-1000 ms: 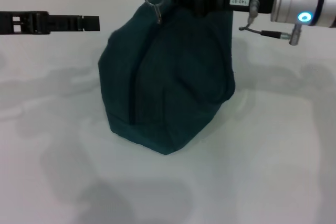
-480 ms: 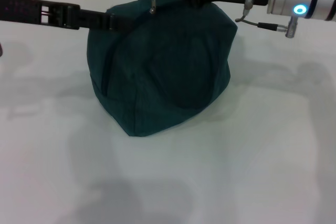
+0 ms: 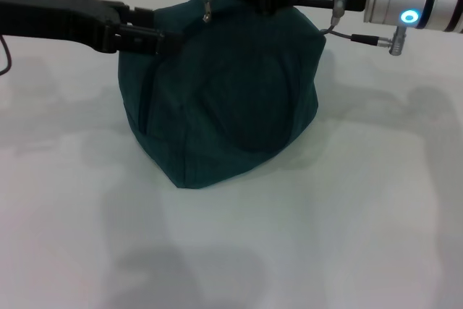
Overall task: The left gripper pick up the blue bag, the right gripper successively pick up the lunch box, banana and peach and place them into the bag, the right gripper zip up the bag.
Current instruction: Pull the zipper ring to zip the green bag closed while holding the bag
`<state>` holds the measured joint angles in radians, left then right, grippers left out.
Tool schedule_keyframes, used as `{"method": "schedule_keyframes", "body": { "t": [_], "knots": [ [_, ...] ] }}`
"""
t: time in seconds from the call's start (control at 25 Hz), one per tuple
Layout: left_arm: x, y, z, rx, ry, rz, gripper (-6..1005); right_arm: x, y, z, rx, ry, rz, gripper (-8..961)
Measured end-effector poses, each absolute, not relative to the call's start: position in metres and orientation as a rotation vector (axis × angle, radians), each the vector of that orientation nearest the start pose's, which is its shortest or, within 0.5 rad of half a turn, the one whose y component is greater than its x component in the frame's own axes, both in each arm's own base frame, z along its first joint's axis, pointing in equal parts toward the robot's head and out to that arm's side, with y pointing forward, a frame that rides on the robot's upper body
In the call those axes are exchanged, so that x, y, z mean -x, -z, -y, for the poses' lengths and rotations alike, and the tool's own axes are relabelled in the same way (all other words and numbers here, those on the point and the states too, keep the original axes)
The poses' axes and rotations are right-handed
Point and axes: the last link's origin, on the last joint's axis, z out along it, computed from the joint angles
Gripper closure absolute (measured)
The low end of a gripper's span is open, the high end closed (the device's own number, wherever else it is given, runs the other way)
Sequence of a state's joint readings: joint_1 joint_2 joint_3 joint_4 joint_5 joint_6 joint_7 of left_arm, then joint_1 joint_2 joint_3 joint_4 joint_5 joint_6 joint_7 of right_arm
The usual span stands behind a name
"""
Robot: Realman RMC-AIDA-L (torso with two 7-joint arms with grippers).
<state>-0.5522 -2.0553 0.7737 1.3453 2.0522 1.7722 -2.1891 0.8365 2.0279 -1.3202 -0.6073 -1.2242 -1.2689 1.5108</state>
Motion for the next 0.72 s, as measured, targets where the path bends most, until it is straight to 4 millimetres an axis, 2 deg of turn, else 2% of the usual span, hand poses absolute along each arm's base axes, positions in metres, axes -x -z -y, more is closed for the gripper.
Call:
{"method": "schedule_keyframes", "body": {
  "t": [0.2, 0.44, 0.72],
  "knots": [
    [0.175, -0.095, -0.343, 2.699, 0.505, 0.730, 169, -0.085, 0.024, -0.405, 2.758, -1.131, -0.416, 908],
    [0.175, -0.077, -0.349, 2.726, 0.483, 0.736, 159, -0.084, 0.024, -0.405, 2.757, -1.132, -0.418, 906],
    [0.172, -0.066, -0.352, 2.735, 0.460, 0.723, 156, -0.084, 0.025, -0.406, 2.755, -1.135, -0.429, 904]
  ]
}}
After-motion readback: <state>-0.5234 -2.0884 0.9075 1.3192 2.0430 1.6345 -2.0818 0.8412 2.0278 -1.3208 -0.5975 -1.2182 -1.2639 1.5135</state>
